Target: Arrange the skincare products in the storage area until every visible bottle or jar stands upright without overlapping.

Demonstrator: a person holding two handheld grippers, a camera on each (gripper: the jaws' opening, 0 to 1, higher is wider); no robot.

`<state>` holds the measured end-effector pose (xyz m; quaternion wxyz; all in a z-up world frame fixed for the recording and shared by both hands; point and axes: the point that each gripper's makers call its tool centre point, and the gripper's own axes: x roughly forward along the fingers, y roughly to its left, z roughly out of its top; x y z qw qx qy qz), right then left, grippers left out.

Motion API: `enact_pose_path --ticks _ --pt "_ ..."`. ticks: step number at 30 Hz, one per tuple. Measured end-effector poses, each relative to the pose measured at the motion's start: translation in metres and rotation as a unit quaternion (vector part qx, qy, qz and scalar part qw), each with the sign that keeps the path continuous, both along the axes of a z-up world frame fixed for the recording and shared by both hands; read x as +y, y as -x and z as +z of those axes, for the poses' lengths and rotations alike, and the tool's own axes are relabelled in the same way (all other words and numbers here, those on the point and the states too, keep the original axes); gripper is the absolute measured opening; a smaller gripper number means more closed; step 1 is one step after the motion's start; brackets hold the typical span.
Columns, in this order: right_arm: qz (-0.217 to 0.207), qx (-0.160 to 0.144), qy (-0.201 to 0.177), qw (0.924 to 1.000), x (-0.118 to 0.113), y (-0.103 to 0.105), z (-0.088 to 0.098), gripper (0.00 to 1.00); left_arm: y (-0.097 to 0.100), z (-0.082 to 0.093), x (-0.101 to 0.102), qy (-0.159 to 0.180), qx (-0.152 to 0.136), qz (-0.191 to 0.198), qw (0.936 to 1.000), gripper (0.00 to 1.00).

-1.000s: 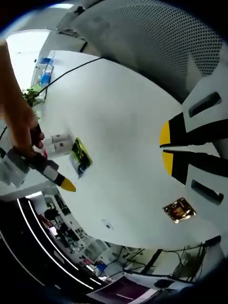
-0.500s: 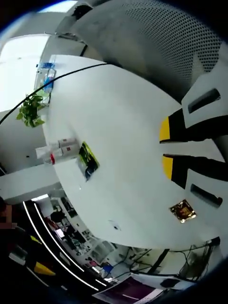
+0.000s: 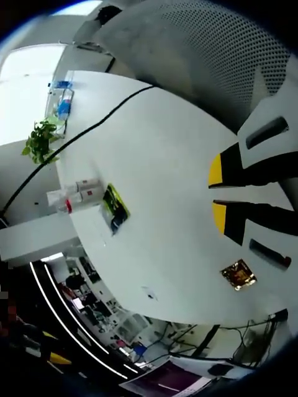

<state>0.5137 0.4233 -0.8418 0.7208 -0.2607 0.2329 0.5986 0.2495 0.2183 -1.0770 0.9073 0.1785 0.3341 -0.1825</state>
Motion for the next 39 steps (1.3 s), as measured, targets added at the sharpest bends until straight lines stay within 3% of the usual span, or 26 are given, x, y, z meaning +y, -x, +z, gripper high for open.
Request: enact_pose_path --ticks 2,8,12,14,18,20,23,27,29,34,39 --pt "-0.007 0.024 0.022 0.9994 0.000 -0.002 -0.031 0.75 0.000 -0.001 0.000 0.002 0.002 0.002 1.0000 0.05" --pt "0.013 0.045 0.113 0.9925 -0.012 -0.013 -0.122 0.76 0.000 -0.001 0.002 0.000 0.003 0.004 1.0000 0.05" --pt "0.019 0.049 0.149 0.9874 -0.017 -0.017 -0.163 0.75 0.000 -0.002 0.003 -0.001 0.003 0.005 1.0000 0.04" --pt "0.024 0.049 0.147 0.9877 -0.015 -0.017 -0.174 0.71 0.000 -0.005 0.003 -0.002 0.012 0.010 0.9999 0.05" --pt "0.045 0.037 0.154 0.9864 -0.007 -0.025 -0.197 0.70 -0.003 0.001 0.008 -0.002 -0.004 0.019 0.9998 0.09" --pt "0.042 0.037 0.165 0.9847 -0.007 -0.033 -0.211 0.67 -0.004 -0.002 0.008 0.000 0.001 0.021 0.9998 0.10" --pt "0.036 0.040 0.165 0.9848 -0.003 -0.040 -0.233 0.63 -0.001 -0.010 0.006 -0.022 0.014 0.005 0.9996 0.15" --pt "0.032 0.034 0.179 0.9827 -0.003 -0.057 -0.260 0.62 -0.001 -0.009 0.009 -0.016 0.015 0.015 0.9996 0.14" --pt "0.015 0.051 0.177 0.9829 -0.002 -0.067 -0.273 0.61 0.000 -0.011 0.010 -0.015 0.019 0.019 0.9995 0.12" --pt "0.019 0.033 0.171 0.9845 0.008 -0.095 -0.286 0.57 0.002 -0.013 0.012 -0.012 0.025 0.021 0.9994 0.10" --pt "0.030 0.046 0.168 0.9843 0.021 -0.108 -0.295 0.57 0.003 -0.015 0.014 -0.010 0.029 0.021 0.9993 0.08"
